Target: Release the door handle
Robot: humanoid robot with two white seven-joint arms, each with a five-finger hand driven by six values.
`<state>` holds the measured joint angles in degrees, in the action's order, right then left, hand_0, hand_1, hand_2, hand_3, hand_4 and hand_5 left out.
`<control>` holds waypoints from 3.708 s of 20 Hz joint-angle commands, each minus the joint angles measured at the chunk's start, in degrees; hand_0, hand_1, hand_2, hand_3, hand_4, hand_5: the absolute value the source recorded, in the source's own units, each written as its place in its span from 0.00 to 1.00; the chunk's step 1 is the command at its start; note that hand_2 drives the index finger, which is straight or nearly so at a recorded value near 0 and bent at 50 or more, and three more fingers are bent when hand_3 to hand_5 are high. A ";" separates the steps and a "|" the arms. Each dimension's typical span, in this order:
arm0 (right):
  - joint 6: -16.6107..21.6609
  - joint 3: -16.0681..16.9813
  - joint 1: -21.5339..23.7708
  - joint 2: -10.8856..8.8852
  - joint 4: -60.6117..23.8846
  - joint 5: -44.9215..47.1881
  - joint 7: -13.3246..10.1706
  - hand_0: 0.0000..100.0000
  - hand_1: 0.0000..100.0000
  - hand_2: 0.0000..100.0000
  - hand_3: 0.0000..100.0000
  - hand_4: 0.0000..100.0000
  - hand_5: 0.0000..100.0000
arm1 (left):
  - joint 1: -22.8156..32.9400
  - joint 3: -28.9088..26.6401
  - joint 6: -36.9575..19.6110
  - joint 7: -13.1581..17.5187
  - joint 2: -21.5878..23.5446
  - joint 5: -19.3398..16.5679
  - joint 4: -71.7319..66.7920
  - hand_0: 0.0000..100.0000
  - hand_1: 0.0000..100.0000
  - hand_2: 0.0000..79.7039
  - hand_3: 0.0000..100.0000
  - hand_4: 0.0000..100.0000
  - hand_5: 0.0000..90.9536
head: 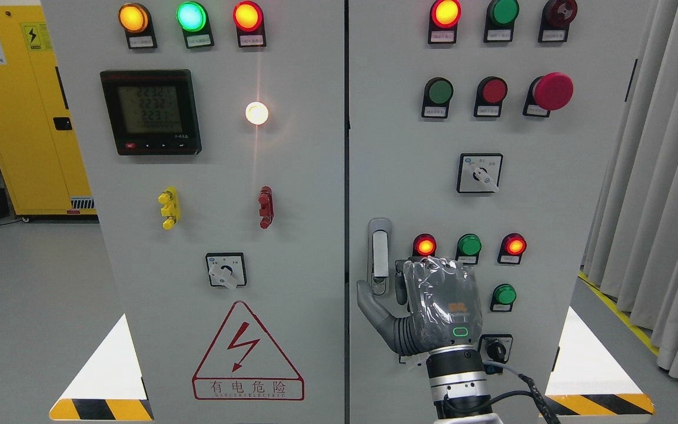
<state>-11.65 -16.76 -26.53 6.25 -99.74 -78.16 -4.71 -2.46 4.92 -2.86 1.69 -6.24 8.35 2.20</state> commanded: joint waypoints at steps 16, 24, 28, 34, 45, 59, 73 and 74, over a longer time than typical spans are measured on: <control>-0.04 1.20 -0.89 0.60 1.21 0.03 0.93 0.38 0.30 0.93 1.00 0.98 0.97 | 0.00 0.00 -0.04 -0.02 0.00 0.00 0.00 0.12 0.56 0.00 0.00 0.00 0.00; 0.05 1.20 -1.24 0.69 1.04 0.11 0.93 0.43 0.26 0.93 1.00 0.98 0.97 | 0.00 0.00 -0.04 -0.02 0.00 0.00 0.00 0.12 0.56 0.00 0.00 0.00 0.00; 0.05 1.20 -1.15 0.69 1.04 0.03 0.93 0.45 0.26 0.93 1.00 0.98 0.97 | 0.00 0.08 -0.04 -0.02 0.00 0.00 0.00 0.12 0.56 0.00 0.00 0.00 0.00; -0.04 1.20 -1.06 0.69 1.04 0.03 0.93 0.44 0.31 0.93 1.00 0.98 0.97 | 0.00 0.00 -0.04 -0.02 0.00 0.00 0.00 0.12 0.56 0.00 0.00 0.00 0.00; -0.13 1.56 -0.98 0.69 0.95 0.03 0.75 0.45 0.34 0.93 1.00 0.98 0.97 | 0.00 0.00 -0.04 -0.02 0.00 0.00 0.00 0.12 0.56 0.00 0.00 0.00 0.00; -0.13 2.43 -0.80 0.60 0.86 0.11 0.67 0.51 0.33 0.93 1.00 0.98 0.97 | 0.00 0.08 -0.04 -0.02 0.00 0.00 0.00 0.12 0.56 0.00 0.00 0.00 0.00; -0.13 2.43 -0.71 0.60 0.25 0.11 0.58 0.53 0.33 0.93 1.00 0.98 0.97 | 0.00 0.00 -0.04 -0.02 0.00 0.00 0.00 0.12 0.56 0.00 0.00 0.00 0.00; -0.13 2.43 -0.71 0.69 0.25 0.11 0.58 0.53 0.33 0.93 1.00 0.98 0.97 | 0.00 0.00 -0.04 -0.02 0.00 0.00 0.00 0.12 0.56 0.00 0.00 0.00 0.00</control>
<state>-11.81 -14.51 -27.24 6.92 -99.13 -78.05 -4.08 -2.46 4.93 -2.86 1.69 -6.24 8.35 2.20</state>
